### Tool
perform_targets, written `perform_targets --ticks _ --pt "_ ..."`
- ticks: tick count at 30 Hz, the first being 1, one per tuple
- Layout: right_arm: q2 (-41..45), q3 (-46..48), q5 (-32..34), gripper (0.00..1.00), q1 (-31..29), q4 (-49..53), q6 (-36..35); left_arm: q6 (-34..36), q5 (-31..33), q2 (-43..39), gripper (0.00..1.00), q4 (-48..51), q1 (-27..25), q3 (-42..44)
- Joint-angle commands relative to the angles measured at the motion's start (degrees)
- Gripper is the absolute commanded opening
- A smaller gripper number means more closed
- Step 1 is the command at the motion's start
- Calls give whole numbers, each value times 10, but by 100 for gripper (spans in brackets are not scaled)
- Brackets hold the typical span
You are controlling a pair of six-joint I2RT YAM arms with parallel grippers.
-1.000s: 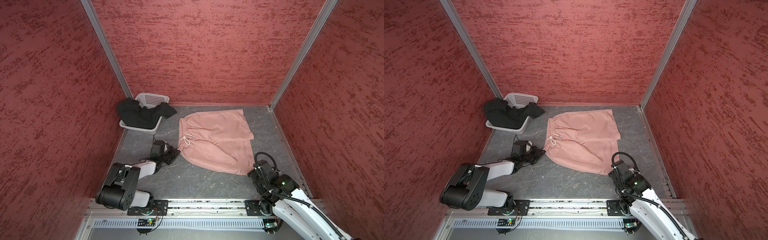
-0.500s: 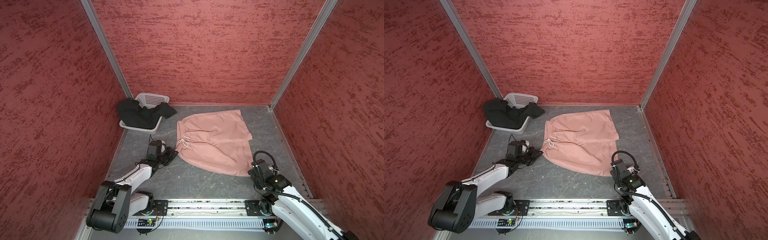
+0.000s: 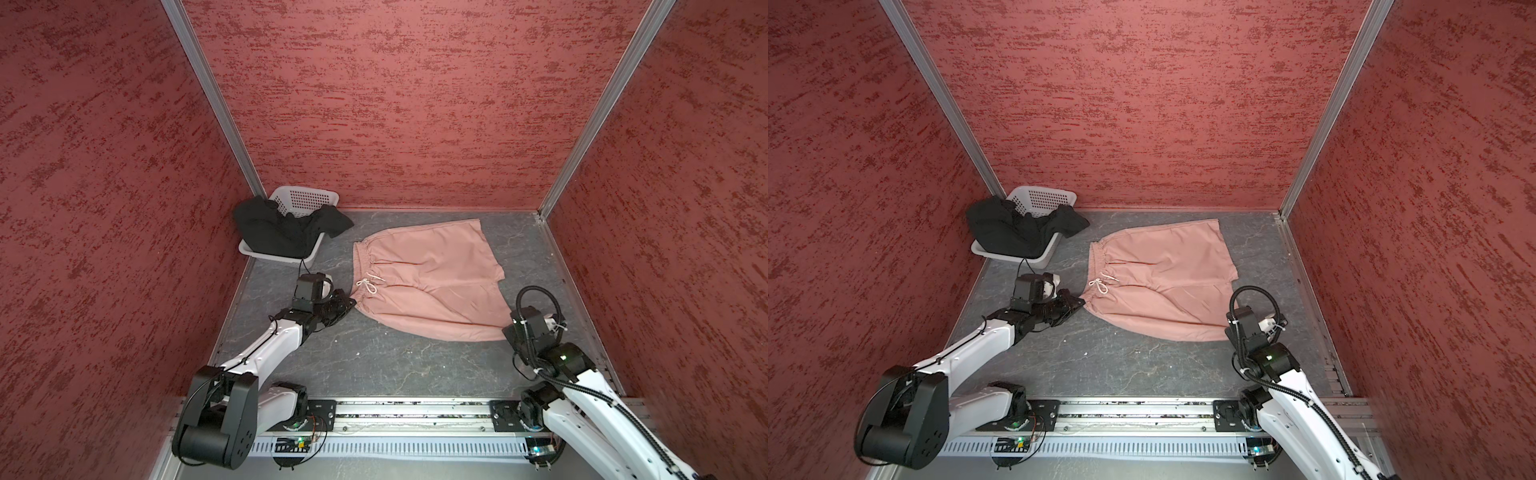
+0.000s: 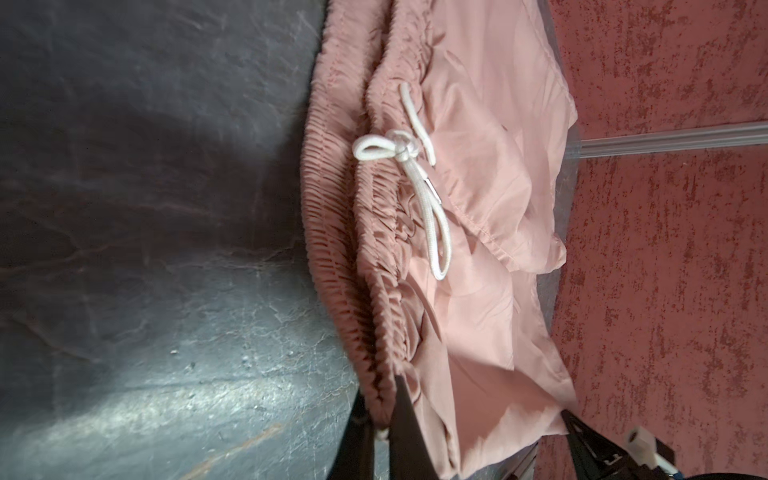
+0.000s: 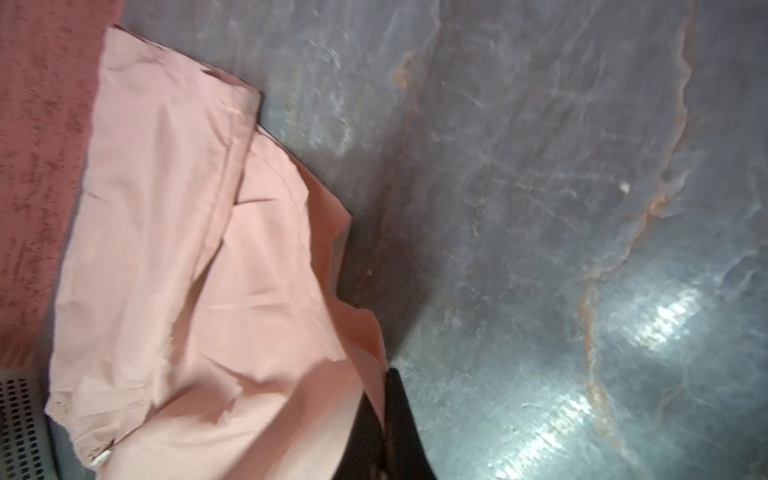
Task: Fold and stack the shorts
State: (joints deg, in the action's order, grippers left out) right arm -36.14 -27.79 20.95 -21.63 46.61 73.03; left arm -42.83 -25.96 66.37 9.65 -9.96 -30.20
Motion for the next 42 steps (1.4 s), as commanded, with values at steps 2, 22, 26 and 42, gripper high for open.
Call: perform_targets --ticks 2,22,26,42 --pt "-11 -25 57 0 3 62 -36 70 18 -28 0 101 7 -41" --pt "46 -143 74 0 3 96 -141 93 88 -196 0 302 -6 -68" --pt "-19 -209 123 0 4 68 -215 115 105 -182 0 316 -5 -94" --pt "-354 -344 45 0 105 -211 -466 205 95 48 0 260 20 -245"
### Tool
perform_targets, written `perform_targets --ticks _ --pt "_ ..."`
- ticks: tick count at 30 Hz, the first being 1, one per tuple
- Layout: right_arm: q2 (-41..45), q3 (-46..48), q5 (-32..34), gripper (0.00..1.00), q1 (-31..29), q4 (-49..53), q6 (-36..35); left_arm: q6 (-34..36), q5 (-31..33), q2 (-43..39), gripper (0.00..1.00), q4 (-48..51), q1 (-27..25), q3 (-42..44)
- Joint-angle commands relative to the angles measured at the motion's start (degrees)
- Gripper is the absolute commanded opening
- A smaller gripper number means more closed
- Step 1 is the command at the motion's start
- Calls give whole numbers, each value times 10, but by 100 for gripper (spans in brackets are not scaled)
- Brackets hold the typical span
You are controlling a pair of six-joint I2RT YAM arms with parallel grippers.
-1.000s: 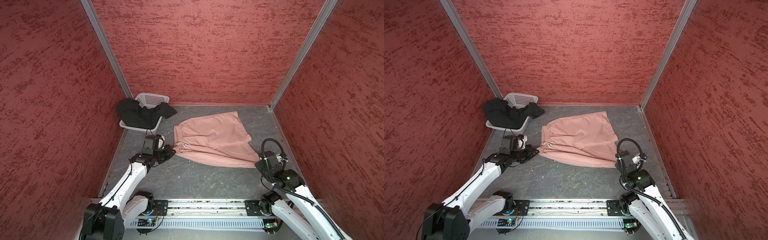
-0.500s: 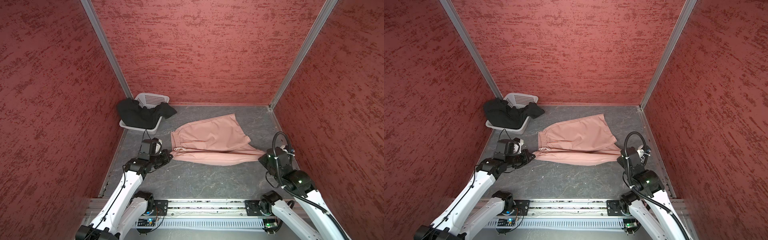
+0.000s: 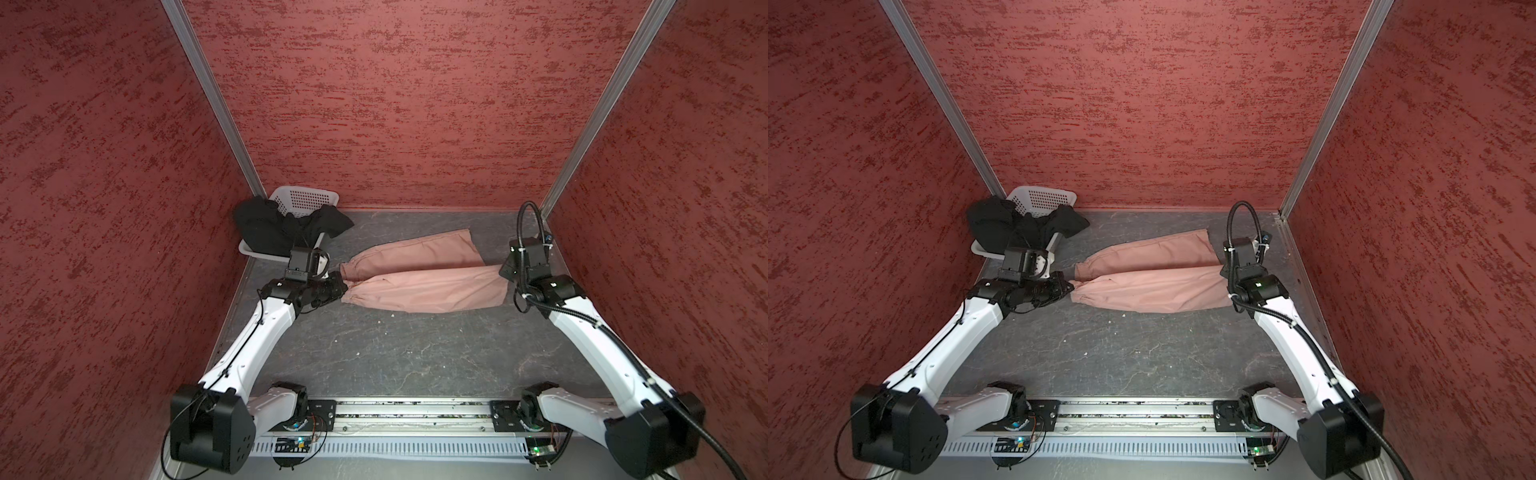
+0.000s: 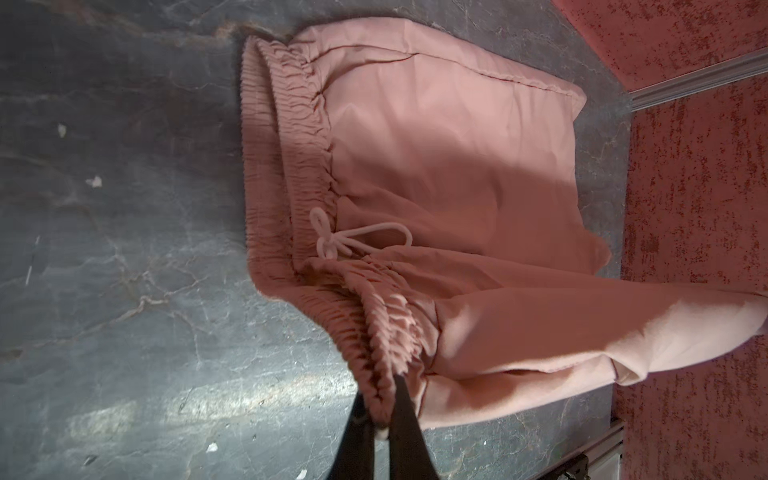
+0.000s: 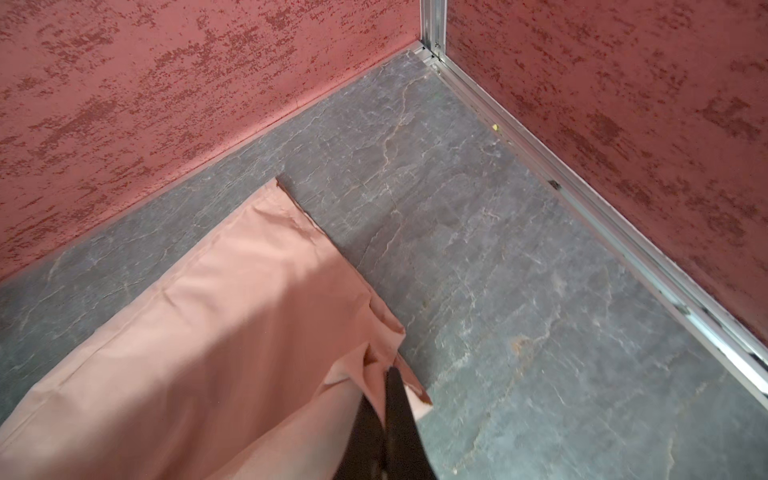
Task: Fold and stack the shorts
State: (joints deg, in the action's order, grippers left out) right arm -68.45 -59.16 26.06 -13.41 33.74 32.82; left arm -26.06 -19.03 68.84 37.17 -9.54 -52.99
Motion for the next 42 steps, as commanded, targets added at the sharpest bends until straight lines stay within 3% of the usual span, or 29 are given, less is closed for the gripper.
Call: perform_targets --ticks 1,10,26,27,28,29,31,32,34,37,42 --pt "-50 -40 -12 0 28 -95 -77 41 17 39 0 -18 24 -25" --pt "-219 -156 -64 0 49 -156 -157 59 6 160 0 -34 60 -105" --pt "-550 -454 -137 0 56 -104 -206 98 1 374 0 -31 92 -265" --pt "-566 -473 -147 2 56 -101 -206 96 0 382 6 -36 92 -274" --pt "-581 -490 -154 11 55 -96 -206 95 1 386 33 -46 91 -277" --pt "-597 -510 -158 23 56 -87 -206 91 4 385 76 -66 90 -273" --pt "-622 -545 -164 28 55 -67 -204 91 -4 384 86 -94 90 -274" --pt "-629 -558 -170 34 55 -57 -204 93 -8 384 100 -96 89 -282" --pt "-626 -566 -179 42 56 -50 -202 103 -12 382 99 -92 87 -310" --pt "-589 -543 -196 66 56 -61 -197 112 -1 363 99 -101 82 -331" --pt "-482 -428 -280 75 56 -126 -179 114 -16 307 99 -110 70 -323"
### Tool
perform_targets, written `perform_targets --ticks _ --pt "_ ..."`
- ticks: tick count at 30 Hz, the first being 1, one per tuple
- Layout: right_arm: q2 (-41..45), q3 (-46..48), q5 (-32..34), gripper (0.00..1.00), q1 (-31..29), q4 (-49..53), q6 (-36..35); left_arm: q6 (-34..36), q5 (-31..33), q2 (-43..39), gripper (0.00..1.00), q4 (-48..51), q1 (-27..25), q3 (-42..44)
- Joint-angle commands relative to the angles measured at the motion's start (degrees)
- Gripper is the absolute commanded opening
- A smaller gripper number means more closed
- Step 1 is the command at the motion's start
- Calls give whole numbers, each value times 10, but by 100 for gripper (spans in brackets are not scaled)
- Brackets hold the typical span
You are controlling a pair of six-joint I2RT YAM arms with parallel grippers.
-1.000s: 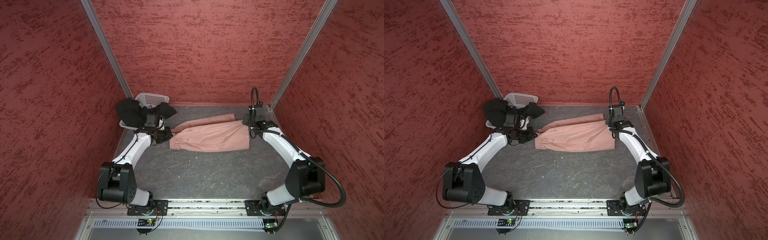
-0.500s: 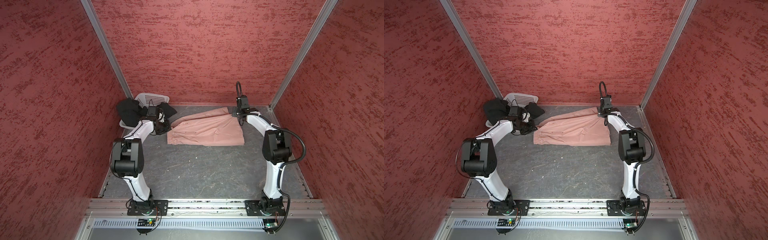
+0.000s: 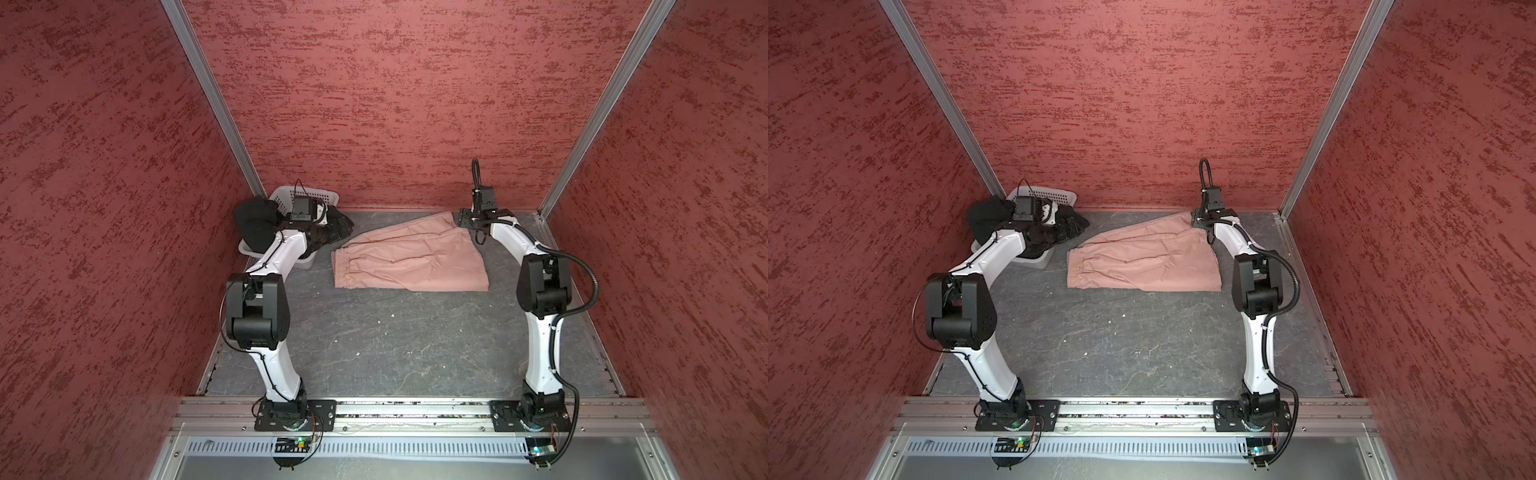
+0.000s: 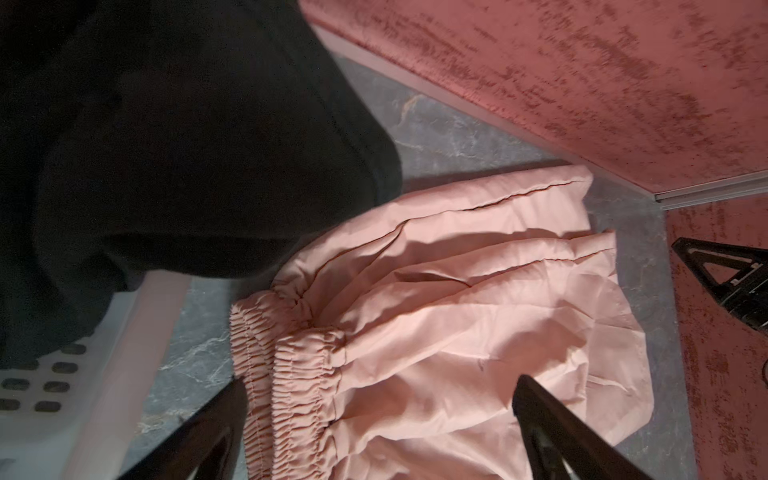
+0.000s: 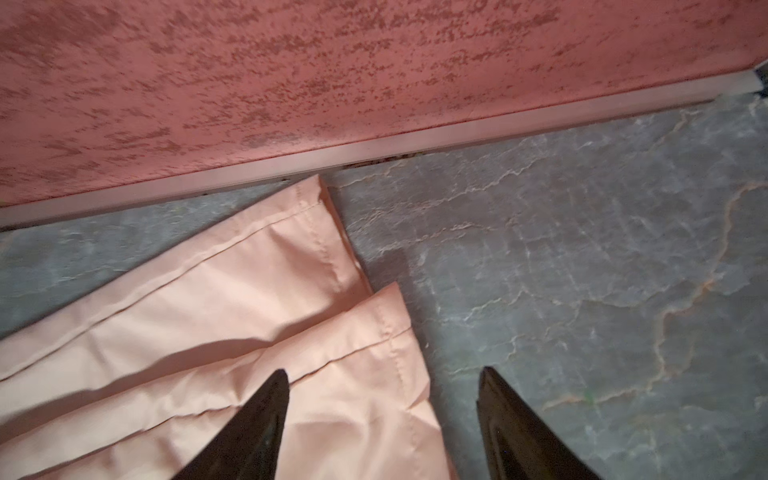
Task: Fold and stack the shorts
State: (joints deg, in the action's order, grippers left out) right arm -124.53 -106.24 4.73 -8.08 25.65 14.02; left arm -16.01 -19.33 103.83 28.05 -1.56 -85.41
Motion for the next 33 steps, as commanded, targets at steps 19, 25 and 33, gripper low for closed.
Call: perform_targets --ticks 19,25,33 --pt "364 527 -115 88 74 -125 106 -52 2 -145 99 -60 -23 307" --pt "320 567 -194 86 79 -203 123 -62 -37 -88 99 -118 -20 319" --pt "272 577 -242 75 79 -251 137 -52 -56 -67 100 -156 -20 305"
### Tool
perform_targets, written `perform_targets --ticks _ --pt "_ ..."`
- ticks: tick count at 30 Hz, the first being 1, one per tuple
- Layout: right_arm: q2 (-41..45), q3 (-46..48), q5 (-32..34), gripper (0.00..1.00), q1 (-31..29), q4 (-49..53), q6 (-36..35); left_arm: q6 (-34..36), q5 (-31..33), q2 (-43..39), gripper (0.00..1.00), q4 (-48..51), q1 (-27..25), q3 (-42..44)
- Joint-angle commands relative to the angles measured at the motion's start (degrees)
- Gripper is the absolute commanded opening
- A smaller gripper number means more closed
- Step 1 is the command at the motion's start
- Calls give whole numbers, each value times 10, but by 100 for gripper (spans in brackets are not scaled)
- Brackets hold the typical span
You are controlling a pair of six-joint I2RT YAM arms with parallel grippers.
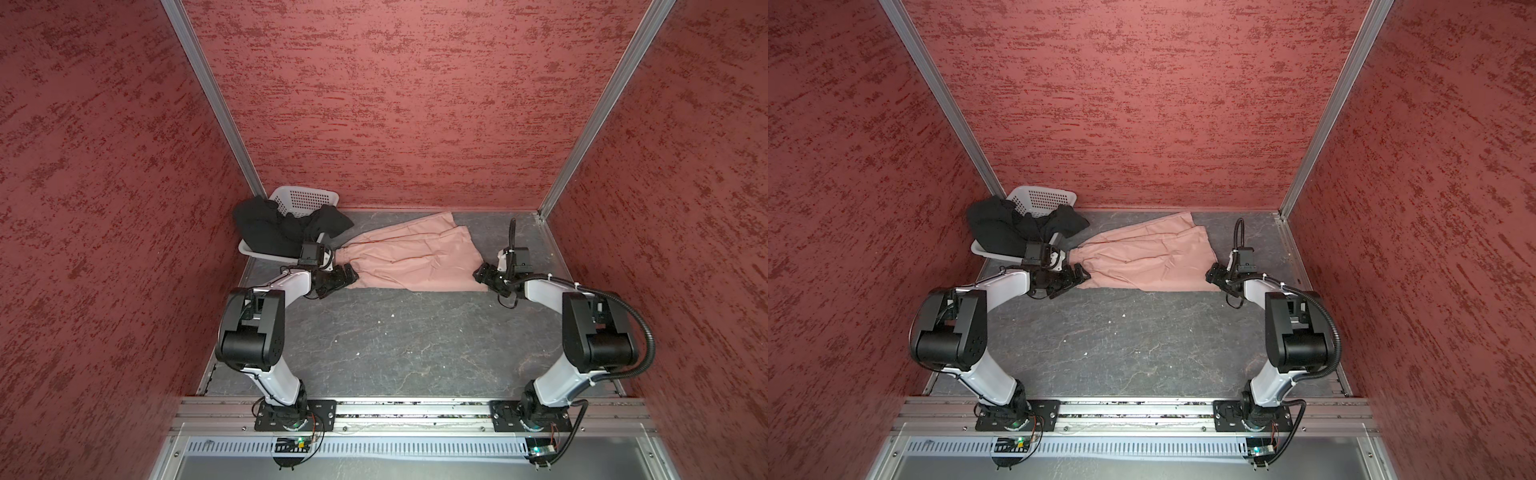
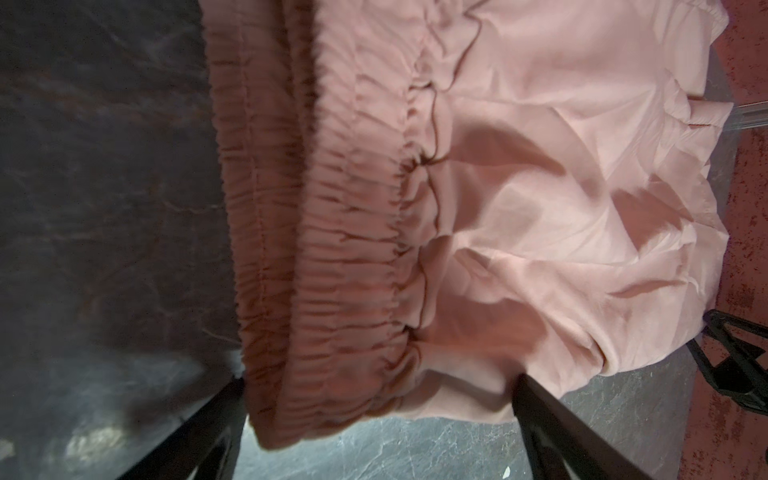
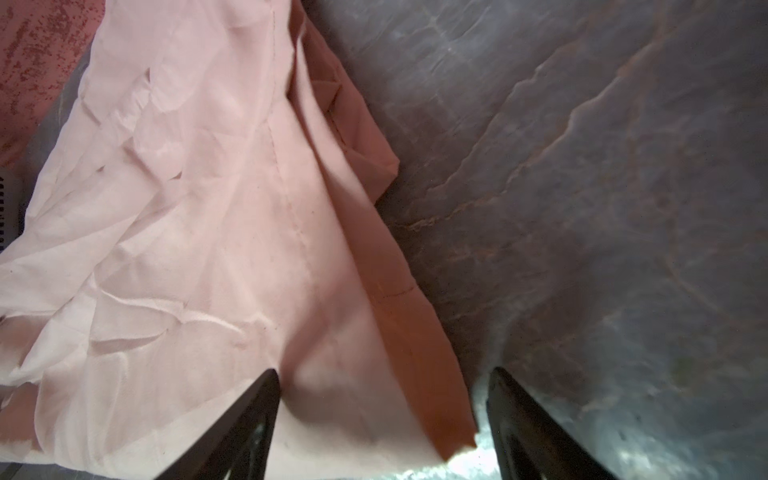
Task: Fold and stack the shorts
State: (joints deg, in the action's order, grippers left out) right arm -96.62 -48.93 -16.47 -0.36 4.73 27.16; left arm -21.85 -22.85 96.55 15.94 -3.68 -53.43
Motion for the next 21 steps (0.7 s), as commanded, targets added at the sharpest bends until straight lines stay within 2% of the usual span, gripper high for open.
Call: perform_targets --ticks 1,3,5,6,7,8,9,11,12,16,19,21 --pt "-12 7 -31 72 2 -44 8 12 -22 10 95 -32 2 -19" --pt "-22 7 -31 63 2 -44 10 16 -14 15 86 -24 1 -27" --pt "-28 3 -21 51 2 -34 11 25 -14 20 74 -8 2 -36" --pt "-31 -1 -11 44 2 -20 11 26 -13 21 64 -1 2 -39" --pt "-31 -8 3 36 3 -1 8 26 -12 20 49 7 2 -41" --pt "-28 -13 15 28 3 15 4 24 -8 18 27 13 2 -40" --pt "-21 -17 29 19 5 39 2 21 -7 14 12 19 2 -37" --pt "0 -17 48 4 14 69 -2 16 -7 1 9 28 1 -26" --pt "14 -12 53 2 21 80 -3 13 -8 -8 9 34 -1 -18" --pt "79 17 67 0 44 128 -3 0 -13 -54 9 75 -4 11" --pt "131 53 66 3 53 168 14 -16 -12 -96 7 115 -11 33" --pt "199 80 74 5 54 204 34 -29 -5 -132 6 152 -24 51"
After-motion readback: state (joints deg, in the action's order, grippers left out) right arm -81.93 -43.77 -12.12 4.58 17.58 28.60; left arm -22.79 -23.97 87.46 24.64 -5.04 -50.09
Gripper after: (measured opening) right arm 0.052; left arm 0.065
